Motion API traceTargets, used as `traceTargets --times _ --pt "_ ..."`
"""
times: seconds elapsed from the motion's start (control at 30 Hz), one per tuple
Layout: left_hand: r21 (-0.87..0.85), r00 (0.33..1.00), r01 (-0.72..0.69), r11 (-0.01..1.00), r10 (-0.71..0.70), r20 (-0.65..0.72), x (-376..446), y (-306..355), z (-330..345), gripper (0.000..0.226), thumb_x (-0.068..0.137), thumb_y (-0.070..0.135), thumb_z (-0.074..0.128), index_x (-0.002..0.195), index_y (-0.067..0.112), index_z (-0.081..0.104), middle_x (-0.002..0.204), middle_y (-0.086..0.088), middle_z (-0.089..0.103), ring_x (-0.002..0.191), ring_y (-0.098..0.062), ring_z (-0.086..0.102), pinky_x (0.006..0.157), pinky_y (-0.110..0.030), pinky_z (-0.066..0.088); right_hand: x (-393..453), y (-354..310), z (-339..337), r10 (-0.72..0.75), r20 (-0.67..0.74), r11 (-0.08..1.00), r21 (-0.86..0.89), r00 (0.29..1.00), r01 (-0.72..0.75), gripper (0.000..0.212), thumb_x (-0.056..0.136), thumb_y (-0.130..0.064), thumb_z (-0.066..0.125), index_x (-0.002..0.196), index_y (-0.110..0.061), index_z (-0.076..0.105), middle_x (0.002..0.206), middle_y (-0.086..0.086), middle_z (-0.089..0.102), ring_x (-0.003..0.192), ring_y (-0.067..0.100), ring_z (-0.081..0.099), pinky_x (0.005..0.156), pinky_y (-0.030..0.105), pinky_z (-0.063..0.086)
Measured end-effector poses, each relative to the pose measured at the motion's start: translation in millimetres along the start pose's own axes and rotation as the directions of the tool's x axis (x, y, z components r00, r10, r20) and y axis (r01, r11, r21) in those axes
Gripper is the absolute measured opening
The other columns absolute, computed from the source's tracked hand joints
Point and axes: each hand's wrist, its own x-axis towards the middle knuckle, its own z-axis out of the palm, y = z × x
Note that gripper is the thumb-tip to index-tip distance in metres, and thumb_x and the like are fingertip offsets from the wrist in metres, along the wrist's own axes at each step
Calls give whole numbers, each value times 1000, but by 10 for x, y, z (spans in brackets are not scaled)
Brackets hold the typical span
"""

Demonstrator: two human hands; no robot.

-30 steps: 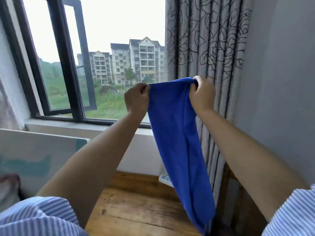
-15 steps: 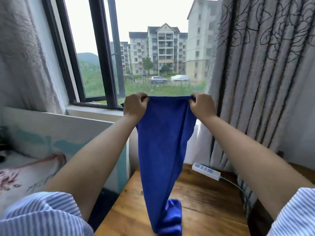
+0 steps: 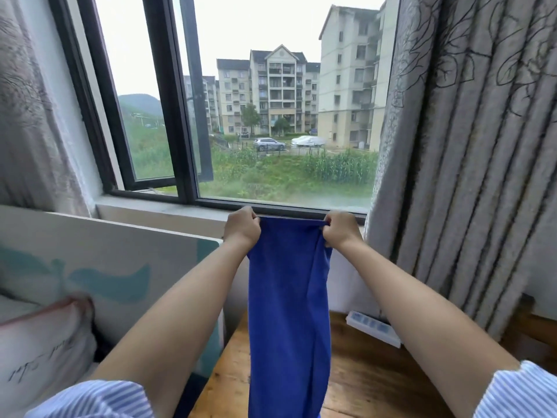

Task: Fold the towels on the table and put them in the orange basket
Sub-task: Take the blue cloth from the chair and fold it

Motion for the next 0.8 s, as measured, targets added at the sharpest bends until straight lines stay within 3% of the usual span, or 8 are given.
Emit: traceTargets --times 0.1,0.23,0.4,0.53,0.63,0.73,0.8 --pt "-156 982 -48 987 18 -189 293 143 17 24 96 11 40 102 -6 56 103 -25 63 97 -35 56 72 -32 37 369 -134 15 -10 -211 989 141 977 41 22 83 6 41 94 9 60 97 29 64 92 37 58 70 33 39" --pt "-308 889 -216 927 57 -455 623 354 -43 22 96 9 41 100 -9 54 94 -26 64 86 -36 58 58 -19 23 820 -355 -153 -91 -426 949 238 900 208 22 84 6 43 96 10 61 95 30 64 89 39 58 68 30 32" --pt "-262 806 -378 888 176 -566 776 341 -196 20 93 5 46 94 -12 56 90 -26 65 81 -35 59 60 -20 27 940 -440 -272 -175 -579 930 169 796 327 19 83 8 46 92 10 62 90 29 64 83 36 58 59 20 21" --pt "-160 792 -419 894 274 -545 582 116 -275 19 92 6 49 91 -11 57 86 -26 64 78 -35 57 58 -19 23 614 -446 -266 -284 -563 925 52 776 376 18 82 9 47 90 10 63 91 28 64 84 35 57 61 21 23" --pt "-93 803 -463 881 372 -466 251 -147 -333 18 89 5 52 87 -11 60 85 -27 62 78 -36 55 60 -18 22 138 -344 -175 -335 -449 933 -38 828 357 16 83 7 47 86 10 63 87 27 64 83 36 57 63 26 26" --pt "-82 841 -497 864 456 -291 -181 -480 -331 15 86 3 56 84 -10 63 84 -27 63 80 -35 55 63 -25 28 -469 -180 -27 -328 -284 944 -124 901 305 14 82 5 51 84 10 64 85 27 65 82 36 58 64 28 29" --pt "-80 857 -514 854 509 -82 -469 -716 -325 14 85 2 57 83 -10 63 82 -26 63 80 -35 55 66 -27 30 -901 -106 102 -278 -152 952 -173 949 251 14 82 2 54 86 10 65 88 27 67 85 37 60 72 33 35"
